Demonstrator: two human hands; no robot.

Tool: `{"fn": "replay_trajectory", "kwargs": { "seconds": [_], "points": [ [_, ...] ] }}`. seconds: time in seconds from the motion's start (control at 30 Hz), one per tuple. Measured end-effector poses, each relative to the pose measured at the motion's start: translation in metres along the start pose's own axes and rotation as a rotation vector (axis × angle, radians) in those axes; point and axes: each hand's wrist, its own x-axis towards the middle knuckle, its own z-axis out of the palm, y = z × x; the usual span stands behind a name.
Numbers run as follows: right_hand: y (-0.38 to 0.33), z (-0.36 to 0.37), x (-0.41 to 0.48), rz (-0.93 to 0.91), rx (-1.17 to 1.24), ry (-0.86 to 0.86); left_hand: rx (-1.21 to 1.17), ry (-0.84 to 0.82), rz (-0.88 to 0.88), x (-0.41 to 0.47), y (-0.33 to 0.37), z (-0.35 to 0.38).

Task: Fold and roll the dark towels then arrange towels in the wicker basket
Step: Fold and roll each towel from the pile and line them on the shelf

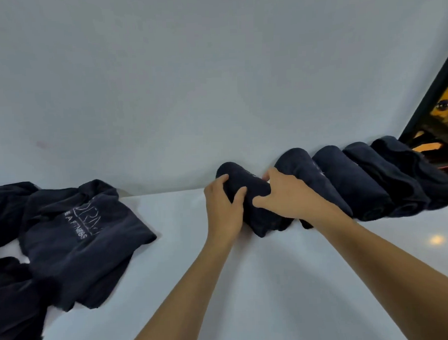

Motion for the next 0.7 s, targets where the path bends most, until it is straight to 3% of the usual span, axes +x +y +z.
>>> {"fn": "replay_trajectory", "kwargs": {
  "seconds": [0.2, 0.4, 0.53, 0.7],
  "points": [
    [0.021, -0.004, -0.009, 0.142, -0.304, 0.202, -0.039, -0.125, 0.029, 0.008, 0.013, 0.061],
    [0.032, -0.007, -0.009, 0.151, -0.415, 0.314, -0.029, -0.073, 0.086, 0.012, 0.015, 0.087],
    [0.034, 0.001, -0.006, -0.003, -0.476, 0.406, 0.390, -0.059, 0.233, 0.016, 0.010, 0.096],
    [0.029, 0.000, -0.002, 0.030, -0.546, 0.401, 0.679, -0.238, 0.291, 0.017, 0.008, 0.077]
  ]
}}
